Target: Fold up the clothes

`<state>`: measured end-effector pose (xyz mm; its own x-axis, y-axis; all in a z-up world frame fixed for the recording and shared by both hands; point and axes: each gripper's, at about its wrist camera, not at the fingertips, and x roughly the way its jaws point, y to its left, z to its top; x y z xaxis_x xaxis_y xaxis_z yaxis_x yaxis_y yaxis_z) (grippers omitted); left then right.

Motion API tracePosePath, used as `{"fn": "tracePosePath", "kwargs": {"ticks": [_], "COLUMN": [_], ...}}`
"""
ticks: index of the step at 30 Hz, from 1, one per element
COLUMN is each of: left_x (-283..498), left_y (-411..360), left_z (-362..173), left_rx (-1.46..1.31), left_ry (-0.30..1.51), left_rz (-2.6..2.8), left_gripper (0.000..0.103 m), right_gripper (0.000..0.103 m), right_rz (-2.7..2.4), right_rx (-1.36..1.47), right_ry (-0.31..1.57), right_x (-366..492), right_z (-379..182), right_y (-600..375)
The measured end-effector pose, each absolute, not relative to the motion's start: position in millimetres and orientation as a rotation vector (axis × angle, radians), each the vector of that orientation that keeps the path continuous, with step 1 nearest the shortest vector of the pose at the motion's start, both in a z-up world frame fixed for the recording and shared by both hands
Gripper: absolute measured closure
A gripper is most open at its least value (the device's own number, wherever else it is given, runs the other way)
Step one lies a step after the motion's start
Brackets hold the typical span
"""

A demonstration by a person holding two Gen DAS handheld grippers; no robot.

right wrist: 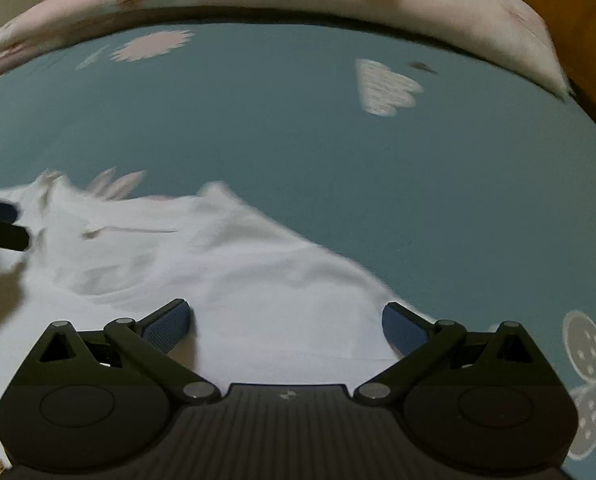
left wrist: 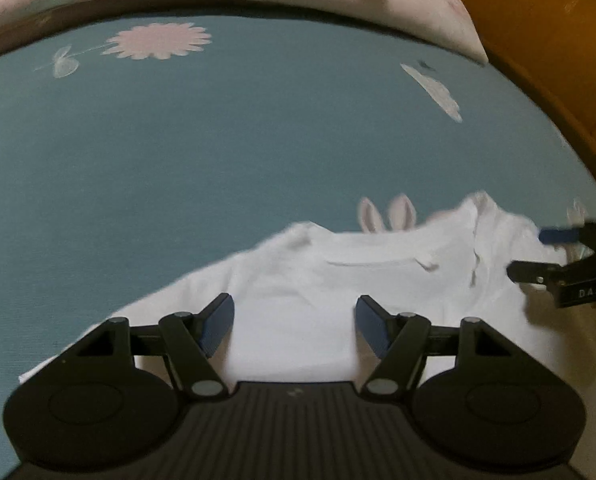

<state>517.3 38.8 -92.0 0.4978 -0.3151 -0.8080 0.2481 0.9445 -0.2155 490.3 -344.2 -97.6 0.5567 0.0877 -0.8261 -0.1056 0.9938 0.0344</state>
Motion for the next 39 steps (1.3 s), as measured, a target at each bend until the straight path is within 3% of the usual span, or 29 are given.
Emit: {"fn": "tracePosePath", "kwargs": {"ticks": [6,14,21,24,33,39], "left_x": [521.5,514.1,521.8,531.7,528.0,546.8], "left_y": [39.7,26.1,27.9,26.3,20.7,11.0], "left_z": [-73.4,-73.2,-90.5,-92.8,-79.9,-95.5], "left_rx": [-0.105,-0.035,-0.021,-0.034,-0.093,-0.100], "left_ry": [0.994,0.970,0.989,0.968,0.945,0.939], "left_rz": [-0.360,-0.404,-0.419,-0.421,-0.455,-0.448], "left_gripper": [0.033,0.032,0.032,0.025,0.025,0.021], "right_gripper": [0.000,0.000,0.000,0.000,0.000,0.000], "right_rz": [0.130,-0.059,-0.104,-0.086,-0.127,-0.164], "right_rx": [0.057,-0.103,-0.102,-0.066,-0.041,-0.079], "right_ry": [0.955,0.868,0.902,0.880,0.859,0.888], "right_x": [496.0,502.4,511.1,516.9,512.0,521.6], "right_z": [-74.6,-66.5,-93.9,-94.6,-70.7,-95.7], "right_y": [-336.3,-308.9,-310.6,-316.5,-323.6,-324.4]}}
